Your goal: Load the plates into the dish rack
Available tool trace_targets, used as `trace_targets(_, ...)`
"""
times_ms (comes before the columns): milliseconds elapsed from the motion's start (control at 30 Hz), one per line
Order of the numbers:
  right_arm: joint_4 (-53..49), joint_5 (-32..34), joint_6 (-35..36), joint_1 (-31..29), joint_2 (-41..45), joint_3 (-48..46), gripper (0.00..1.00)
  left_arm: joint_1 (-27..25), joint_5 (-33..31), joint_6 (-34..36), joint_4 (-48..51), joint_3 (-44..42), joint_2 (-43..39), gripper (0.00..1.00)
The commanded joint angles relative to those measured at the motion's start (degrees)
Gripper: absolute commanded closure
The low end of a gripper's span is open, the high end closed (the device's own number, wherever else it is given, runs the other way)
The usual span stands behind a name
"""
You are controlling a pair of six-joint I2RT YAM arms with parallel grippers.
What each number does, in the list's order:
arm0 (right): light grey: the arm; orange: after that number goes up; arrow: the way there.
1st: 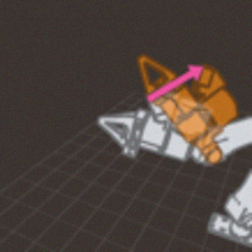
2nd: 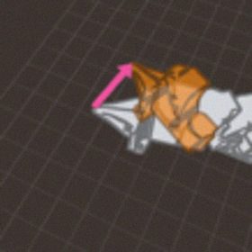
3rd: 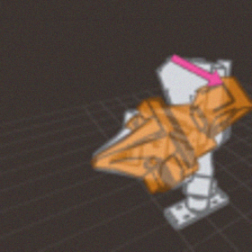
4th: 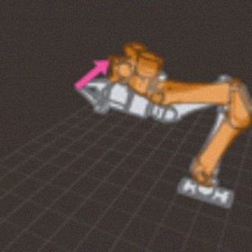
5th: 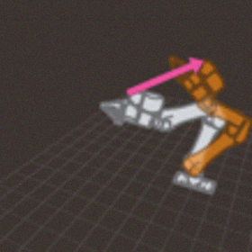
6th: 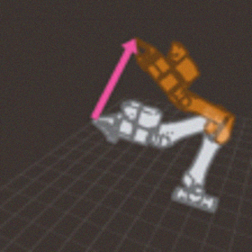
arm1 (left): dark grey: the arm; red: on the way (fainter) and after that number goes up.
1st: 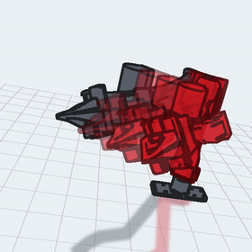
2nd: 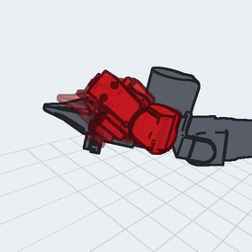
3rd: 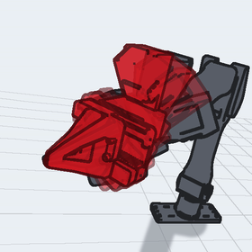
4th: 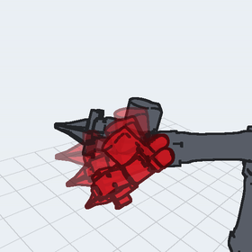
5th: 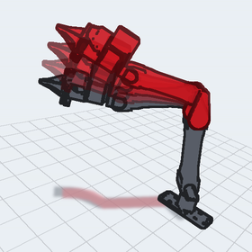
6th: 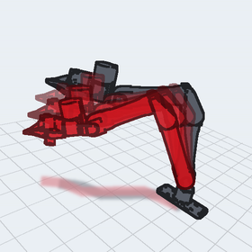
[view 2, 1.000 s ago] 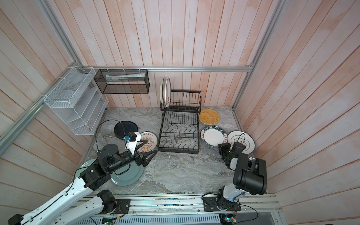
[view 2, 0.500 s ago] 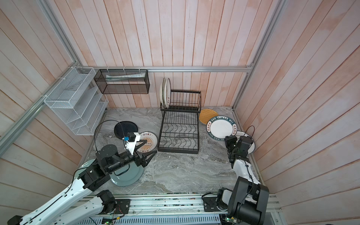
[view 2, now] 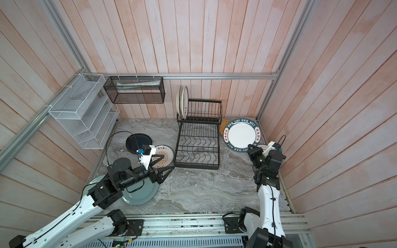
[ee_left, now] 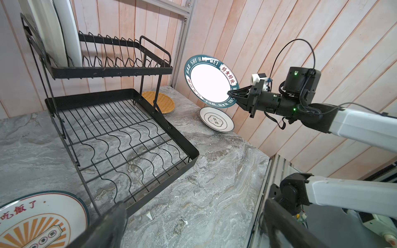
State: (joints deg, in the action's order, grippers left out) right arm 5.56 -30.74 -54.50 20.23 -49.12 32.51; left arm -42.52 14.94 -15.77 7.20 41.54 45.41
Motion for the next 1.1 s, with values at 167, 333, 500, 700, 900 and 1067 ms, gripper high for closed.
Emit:
trace_targets(167,-2.67,-7.08,7.91,-7.92,4.07,-0.32,1.0,0.55,4.3,-13.6,-12.12,-4.82,5.91,0.0)
trace_targets(333,1.25,-9.69,9.97,-16.38,1.78,-1.46,1.0,3.67,7.66,-21.46,-17.47,-8.12,9.43,0.0)
trace_targets(500,3.54,-10.02,12.71,-24.87,-3.86,0.08,1.0,5.92,8.15,-22.14,-18.45,-9.93,11.2,0.02)
trace_targets(700,11.49,-12.23,9.47,-29.28,-9.21,-2.2,1.0,5.84,6.62,-26.7,-24.18,-10.25,15.01,0.14)
trace_targets(900,14.0,-12.67,7.86,-29.46,-9.42,-3.74,1.0,2.58,0.51,-29.5,-28.36,-8.59,21.51,0.22)
trace_targets(1067,15.2,-12.94,6.41,-29.47,-9.1,-4.43,1.0,-1.24,-3.95,-32.9,-34.64,-7.2,27.24,0.34)
